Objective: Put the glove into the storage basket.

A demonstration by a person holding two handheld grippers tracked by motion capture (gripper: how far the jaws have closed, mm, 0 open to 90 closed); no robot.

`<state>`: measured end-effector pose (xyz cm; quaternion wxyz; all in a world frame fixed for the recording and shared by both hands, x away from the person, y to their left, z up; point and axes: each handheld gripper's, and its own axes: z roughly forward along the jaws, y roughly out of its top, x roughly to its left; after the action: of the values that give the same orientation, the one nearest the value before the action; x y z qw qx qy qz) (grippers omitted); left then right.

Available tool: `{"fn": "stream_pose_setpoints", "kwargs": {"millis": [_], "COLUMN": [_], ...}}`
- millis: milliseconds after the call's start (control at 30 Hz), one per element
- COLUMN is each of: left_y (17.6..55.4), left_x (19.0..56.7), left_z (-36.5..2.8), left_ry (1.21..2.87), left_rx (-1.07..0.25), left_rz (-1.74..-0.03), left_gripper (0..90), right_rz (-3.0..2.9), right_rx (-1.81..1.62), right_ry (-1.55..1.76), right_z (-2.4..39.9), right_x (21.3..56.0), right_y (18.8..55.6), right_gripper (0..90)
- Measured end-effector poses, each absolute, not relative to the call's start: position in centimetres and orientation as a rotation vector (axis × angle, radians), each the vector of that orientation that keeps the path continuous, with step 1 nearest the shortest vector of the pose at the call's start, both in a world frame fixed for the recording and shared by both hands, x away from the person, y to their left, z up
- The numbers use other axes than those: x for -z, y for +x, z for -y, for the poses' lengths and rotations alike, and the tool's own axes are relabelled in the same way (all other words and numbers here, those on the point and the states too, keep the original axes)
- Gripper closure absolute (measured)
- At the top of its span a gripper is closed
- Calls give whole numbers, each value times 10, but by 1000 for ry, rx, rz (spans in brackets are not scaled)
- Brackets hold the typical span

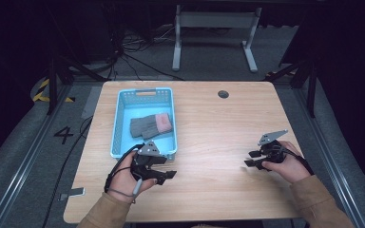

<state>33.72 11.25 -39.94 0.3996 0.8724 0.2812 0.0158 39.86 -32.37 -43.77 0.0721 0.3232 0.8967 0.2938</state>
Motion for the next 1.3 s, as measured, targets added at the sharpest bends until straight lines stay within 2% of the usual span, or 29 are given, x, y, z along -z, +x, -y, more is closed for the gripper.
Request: {"fn": "stream_pose_setpoints", "kwargs": {"millis": [400, 633, 1300], "left_y": [330, 327, 331], "left_x": [439, 456, 458], "left_z": [-115, -114, -114], "left_ry": [2209, 2269, 2266], "left_rx": [-37, -97, -74], "left_rz": [-704, -741, -751], "left_gripper": [375, 370, 364], "right_rz": [-2711, -2707, -2707], "right_rx": [-881, -887, -901], "right_ry": [950, 902, 884], "right_z": [319, 316, 313], "right_x": [444, 445, 445], "right_y": [397, 396, 394], "right_gripper": [529, 525, 518]}}
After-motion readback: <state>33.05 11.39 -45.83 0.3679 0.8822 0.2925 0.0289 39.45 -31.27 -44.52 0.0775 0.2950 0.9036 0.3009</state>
